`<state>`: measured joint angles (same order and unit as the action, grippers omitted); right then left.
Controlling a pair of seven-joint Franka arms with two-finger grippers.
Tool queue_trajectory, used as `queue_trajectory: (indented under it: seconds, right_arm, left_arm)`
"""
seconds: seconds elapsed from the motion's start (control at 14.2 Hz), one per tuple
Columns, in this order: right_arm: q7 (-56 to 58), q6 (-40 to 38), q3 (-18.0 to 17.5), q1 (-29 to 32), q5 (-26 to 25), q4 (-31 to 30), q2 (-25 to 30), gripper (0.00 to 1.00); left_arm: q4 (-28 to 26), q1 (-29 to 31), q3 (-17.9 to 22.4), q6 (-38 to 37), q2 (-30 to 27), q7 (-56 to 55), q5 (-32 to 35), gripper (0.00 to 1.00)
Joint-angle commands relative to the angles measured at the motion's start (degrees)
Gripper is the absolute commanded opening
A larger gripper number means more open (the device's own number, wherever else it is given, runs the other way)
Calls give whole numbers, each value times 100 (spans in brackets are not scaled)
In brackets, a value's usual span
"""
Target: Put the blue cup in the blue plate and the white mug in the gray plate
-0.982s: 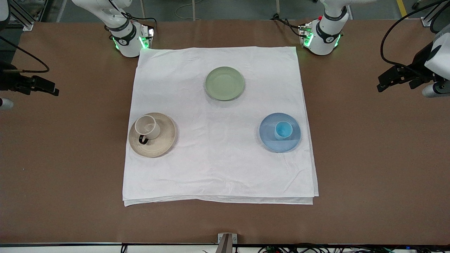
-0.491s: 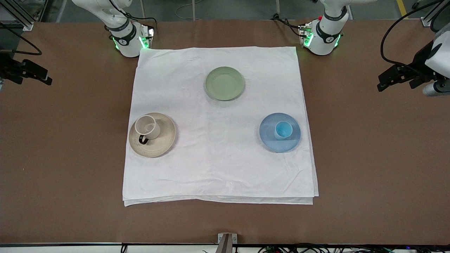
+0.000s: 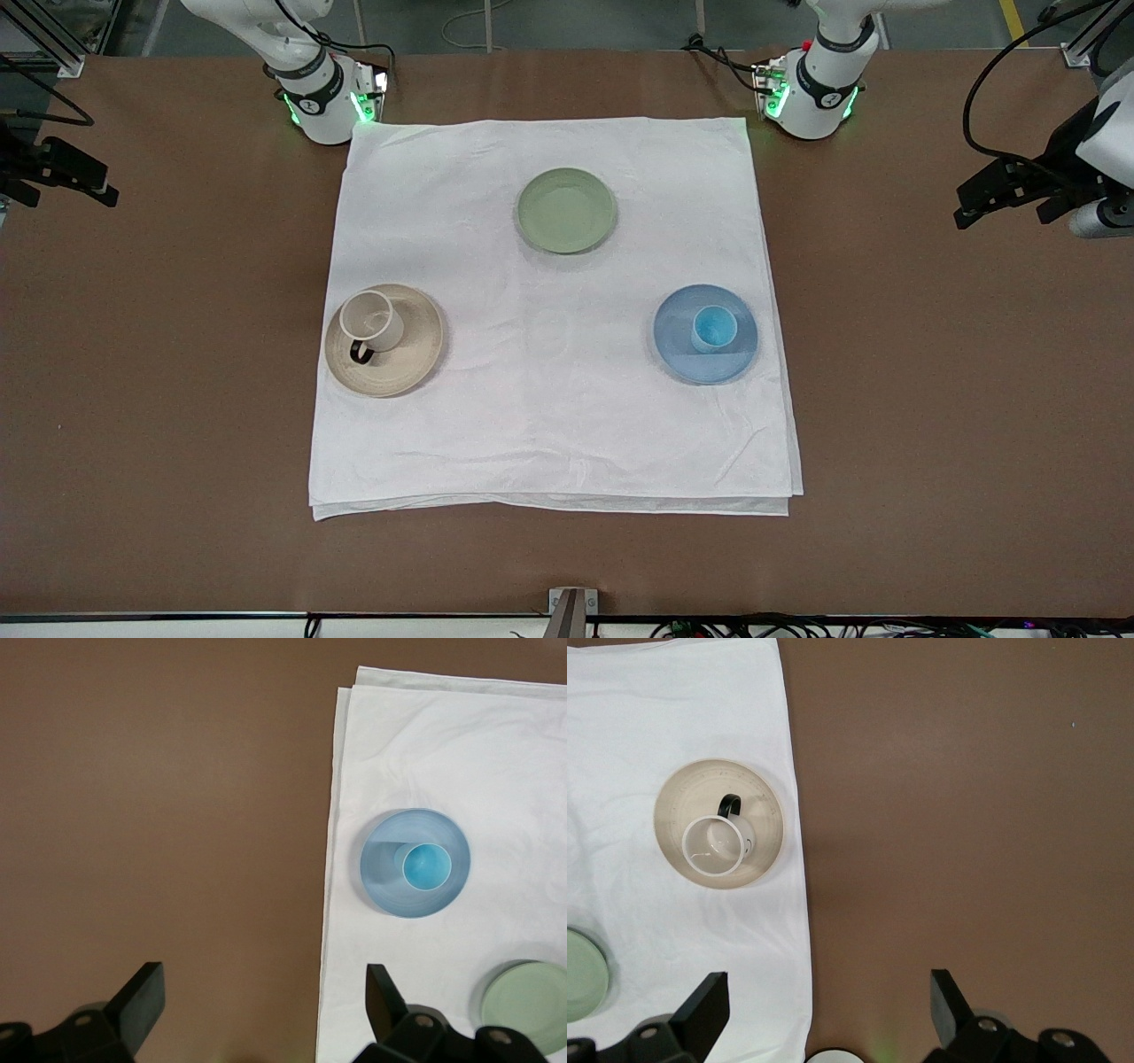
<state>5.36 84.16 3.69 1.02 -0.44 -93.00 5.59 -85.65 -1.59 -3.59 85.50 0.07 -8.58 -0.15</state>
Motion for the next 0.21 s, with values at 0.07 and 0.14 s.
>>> queue_trajectory:
  seconds: [0.07,0.14]
  right_arm:
    - [343,-22,-35,4,-158,-8,30,100]
    - [334,4,-26,13,-123,-8,30,100]
  left_arm:
    - [75,-8,8,-60,46,67,-20,100]
    - [75,-8,8,-60,46,67,-20,100]
